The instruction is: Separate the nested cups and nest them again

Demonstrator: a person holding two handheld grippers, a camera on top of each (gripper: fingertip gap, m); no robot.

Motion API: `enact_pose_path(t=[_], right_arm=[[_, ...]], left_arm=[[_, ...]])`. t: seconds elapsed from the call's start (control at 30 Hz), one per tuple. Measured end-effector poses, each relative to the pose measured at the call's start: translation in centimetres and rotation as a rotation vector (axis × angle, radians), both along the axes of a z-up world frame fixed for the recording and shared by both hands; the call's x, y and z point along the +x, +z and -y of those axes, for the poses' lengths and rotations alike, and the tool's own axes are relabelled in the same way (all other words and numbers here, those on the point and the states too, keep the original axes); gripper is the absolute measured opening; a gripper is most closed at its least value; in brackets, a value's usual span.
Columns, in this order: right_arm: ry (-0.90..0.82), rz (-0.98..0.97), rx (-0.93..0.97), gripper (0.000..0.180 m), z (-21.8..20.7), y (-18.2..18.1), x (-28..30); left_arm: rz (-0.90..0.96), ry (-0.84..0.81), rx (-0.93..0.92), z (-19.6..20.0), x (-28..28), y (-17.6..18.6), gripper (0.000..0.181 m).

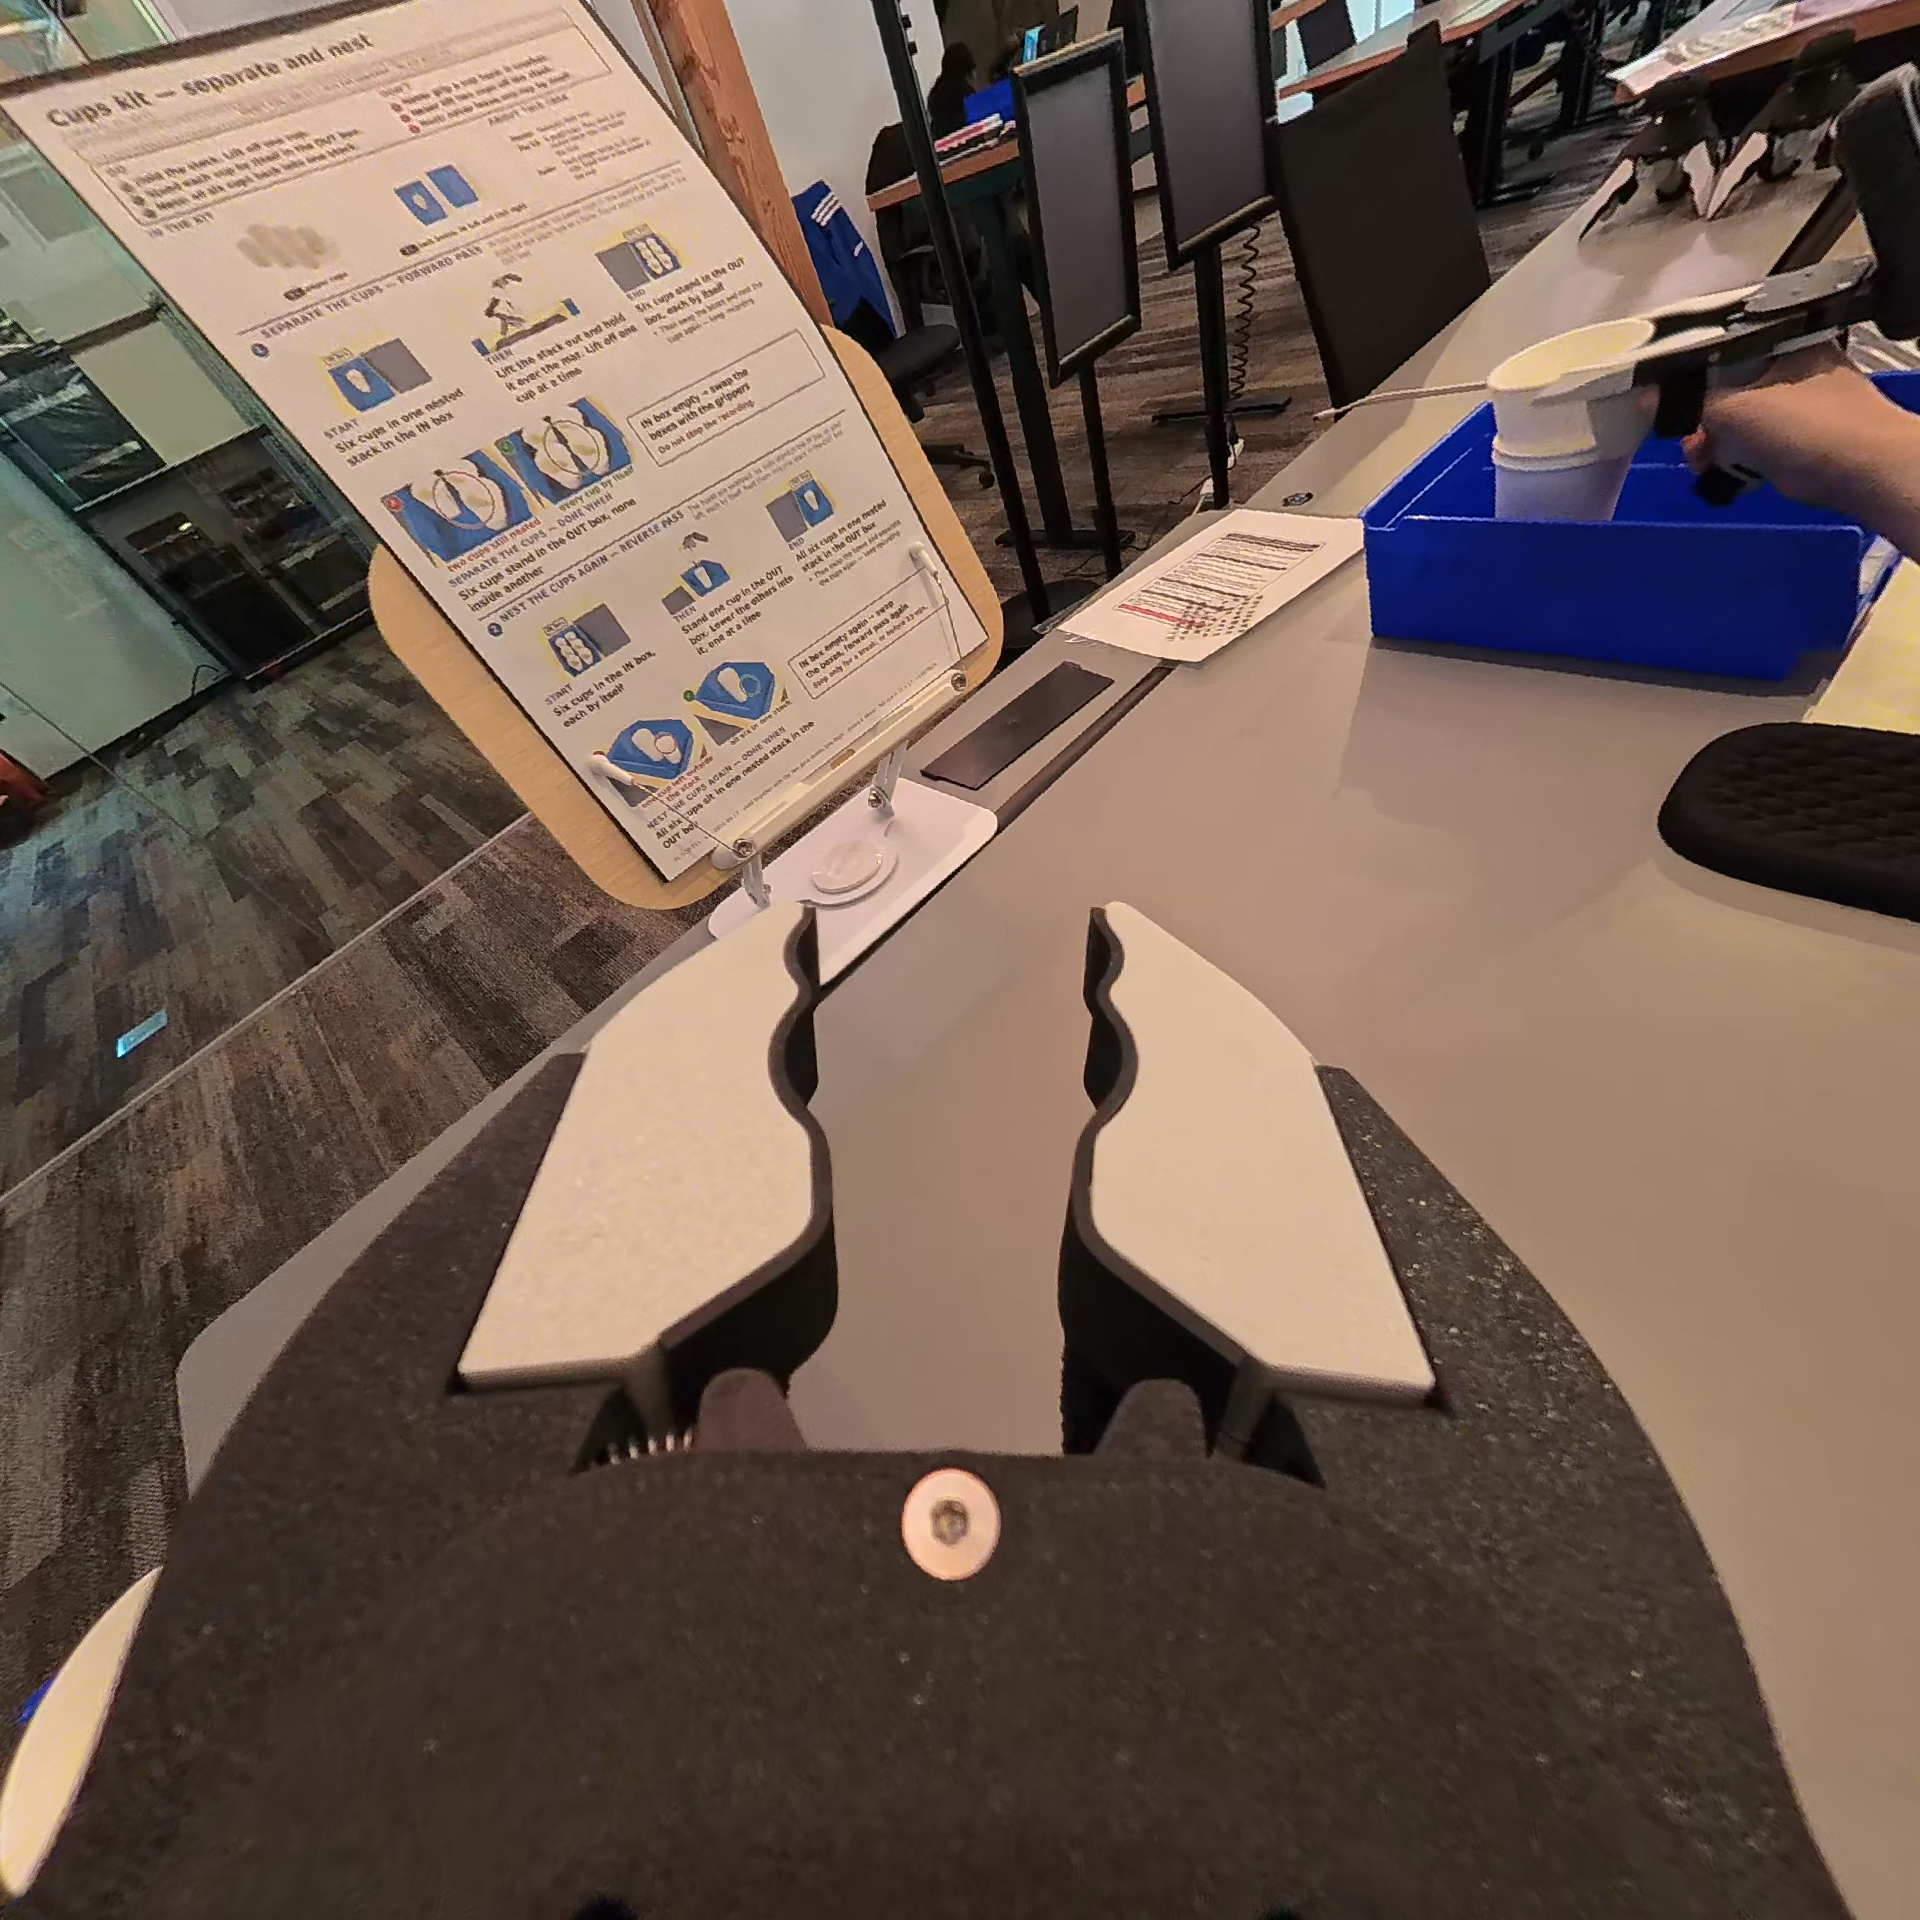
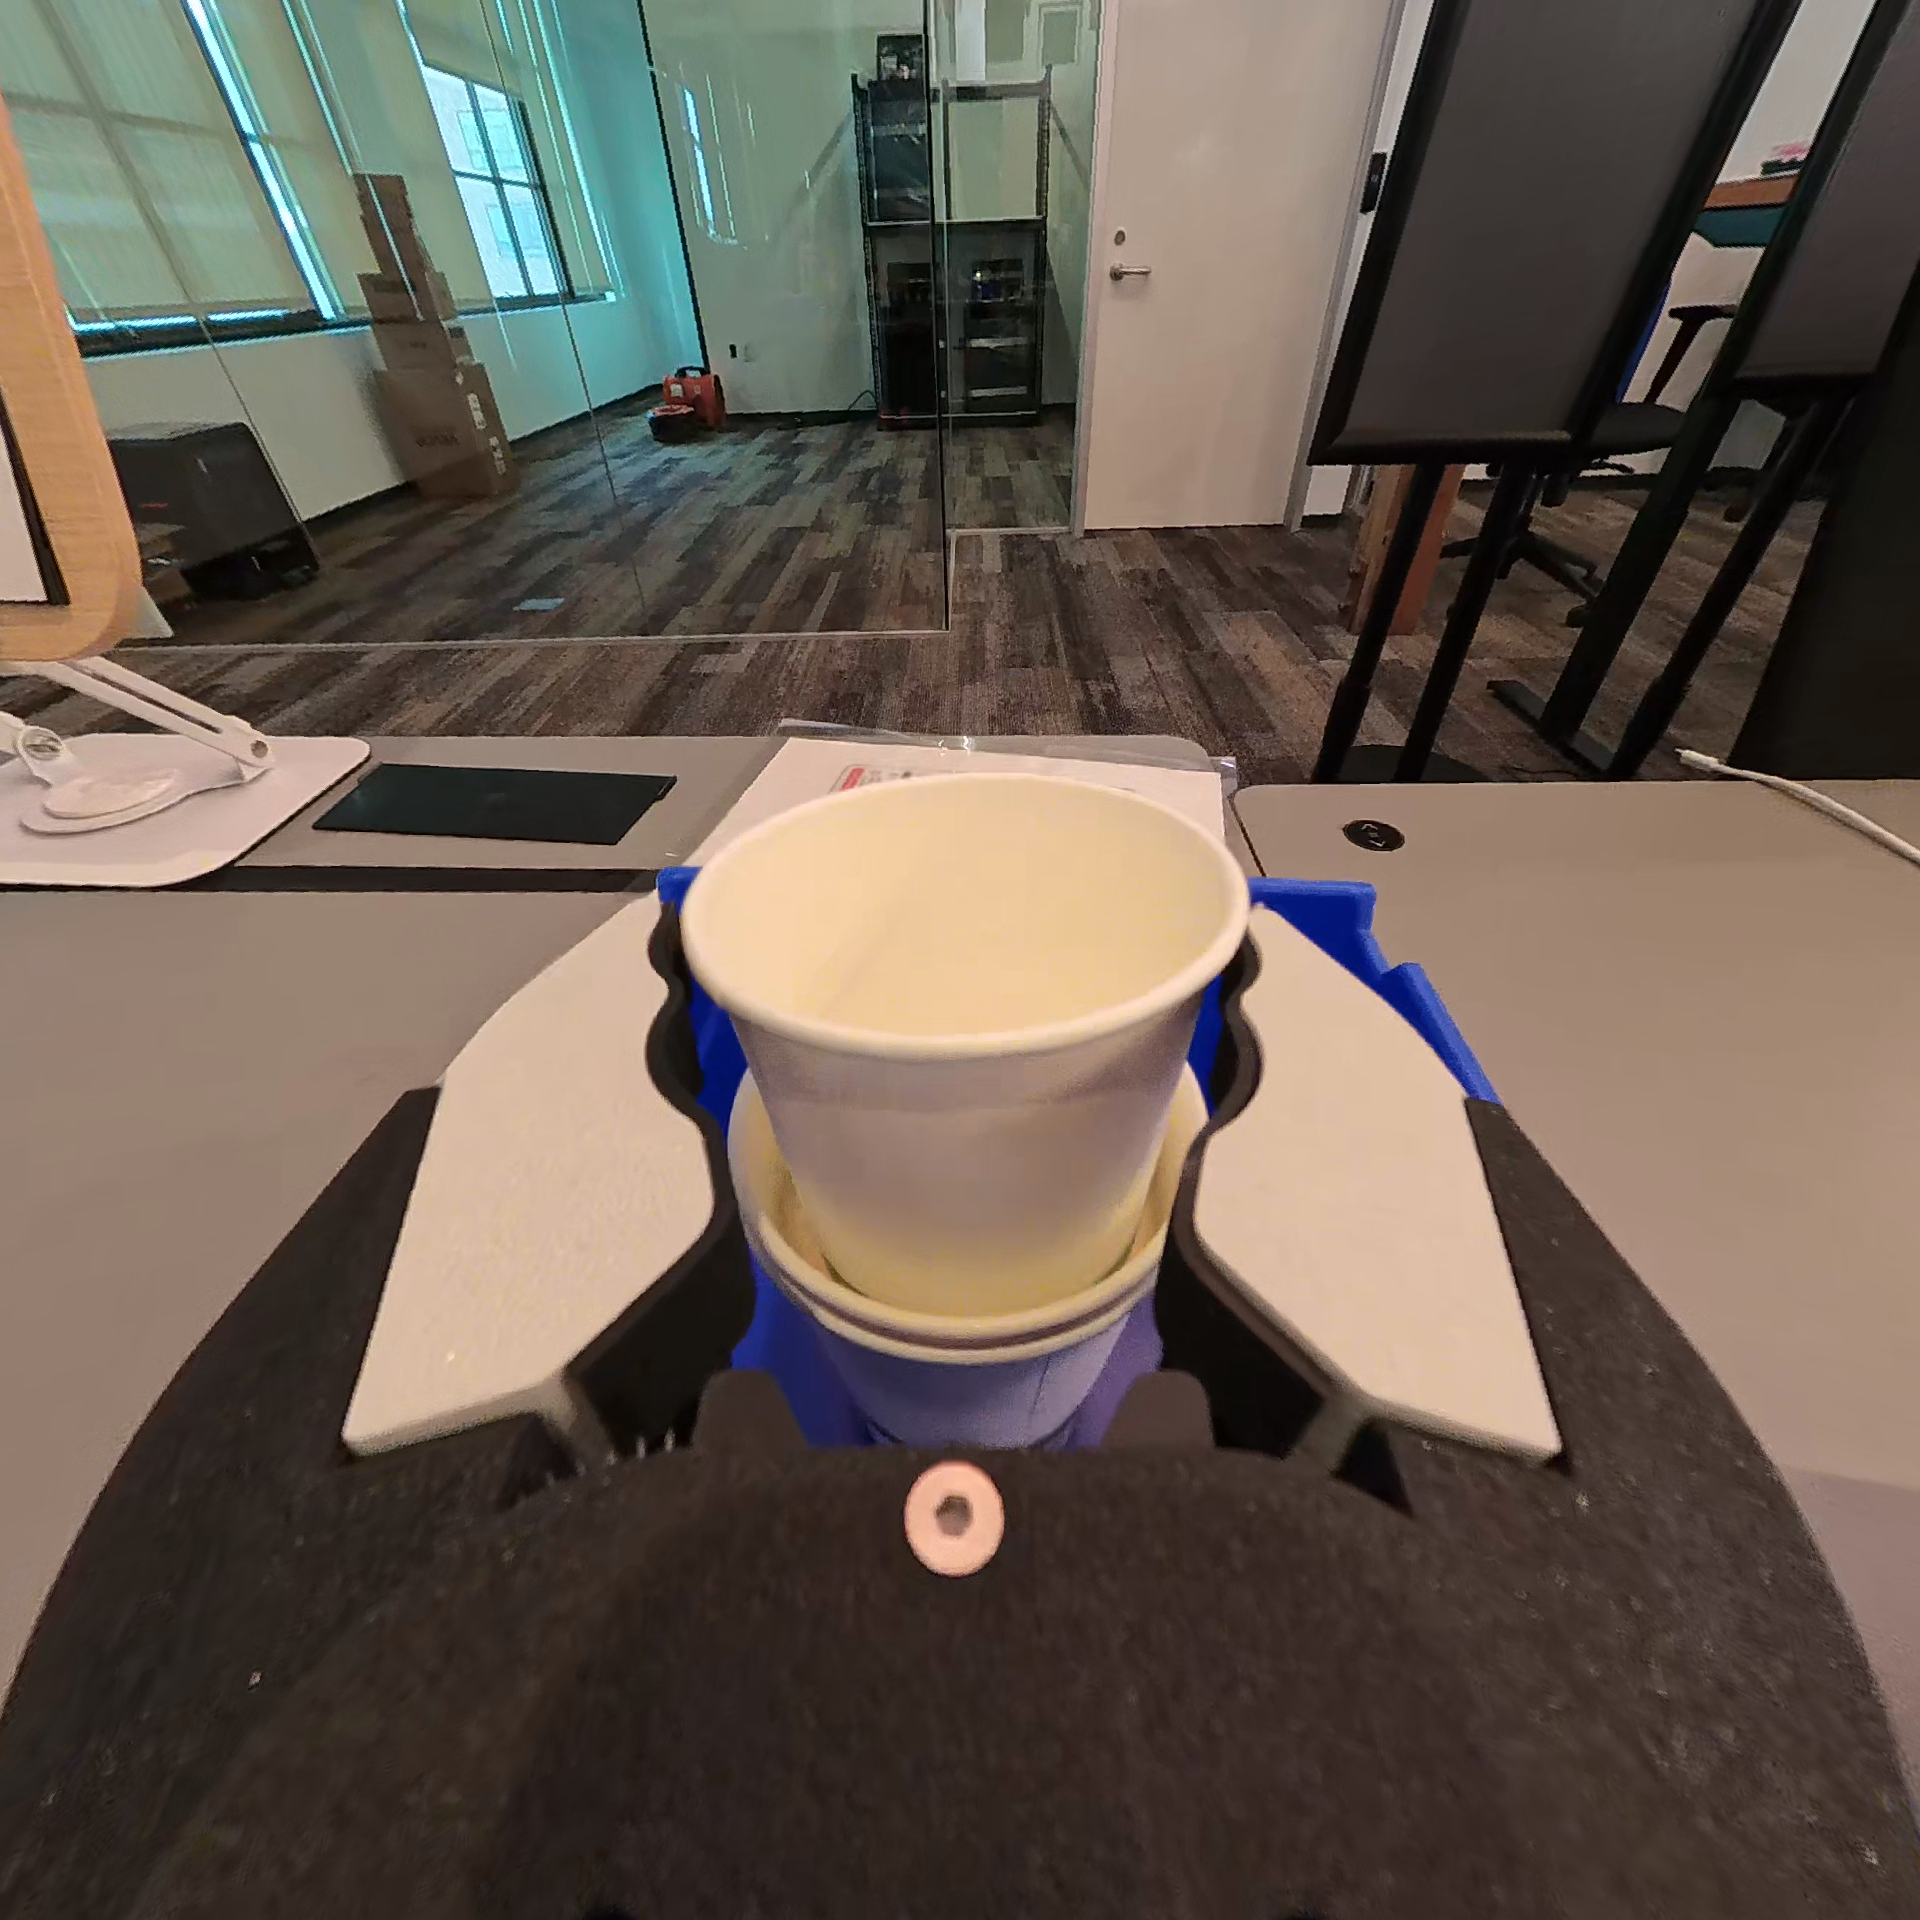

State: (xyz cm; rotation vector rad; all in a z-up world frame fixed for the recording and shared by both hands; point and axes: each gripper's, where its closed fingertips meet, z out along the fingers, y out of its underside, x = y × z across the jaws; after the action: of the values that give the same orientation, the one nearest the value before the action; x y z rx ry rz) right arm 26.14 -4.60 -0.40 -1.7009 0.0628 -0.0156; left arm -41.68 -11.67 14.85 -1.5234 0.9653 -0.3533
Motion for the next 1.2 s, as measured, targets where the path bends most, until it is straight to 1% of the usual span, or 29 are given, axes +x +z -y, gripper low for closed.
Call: enact_pose_path(t=[0.13,0.23,0.4,0.5,0.6,0.7,0.8,0.9,0.97,1.07,1.2], right_arm=[[0.006,0.051,-0.072,0.099,0.6,-1.0,0.0],[0.032,0.044,-0.135,0.105,1.0,-2.0,-0.4],[0.045,0.047,-0.139,0.114,1.6,-1.6,-0.6],[0.048,0.029,-0.07,0.113,2.2,1.0,-0.9],[0.055,0.054,0.026,0.112,2.8,5.2,-2.4],[0.109,0.075,0.082,0.111,3.0,9.4,-5.5],[0.202,0.049,0.09,0.108,2.8,12.5,-9.8],[0.357,0.02,0.084,0.108,2.7,15.1,-15.1],[0.463,0.01,0.114,0.106,3.0,16.9,-18.5],[0.605,0.0,0.151,0.103,3.8,18.7,-22.9],[0.664,0.019,0.185,0.101,3.9,18.7,-25.6]], left_arm=[[0.008,0.008,0.01,0.2,-0.4,0.5,0.048],[0.013,0.013,0.02,0.3,-0.6,0.8,0.047],[0.004,0.015,0.024,0.4,-0.6,0.9,0.047],[-0.001,0.023,0.03,0.5,-0.8,1.0,0.047],[-0.006,0.057,0.033,0.1,-1.6,1.1,0.048],[-0.037,0.133,0.012,-1.0,-3.6,0.5,0.049],[-0.098,0.241,-0.055,-2.7,-6.7,-1.0,0.049],[-0.199,0.348,-0.105,-4.5,-10.6,-2.8,0.049],[-0.252,0.378,-0.151,-5.3,-12.8,-4.0,0.046],[-0.35,0.367,-0.25,-5.8,-15.4,-6.2,0.044],[-0.493,0.378,-0.37,-5.8,-19.1,-9.2,0.043]])
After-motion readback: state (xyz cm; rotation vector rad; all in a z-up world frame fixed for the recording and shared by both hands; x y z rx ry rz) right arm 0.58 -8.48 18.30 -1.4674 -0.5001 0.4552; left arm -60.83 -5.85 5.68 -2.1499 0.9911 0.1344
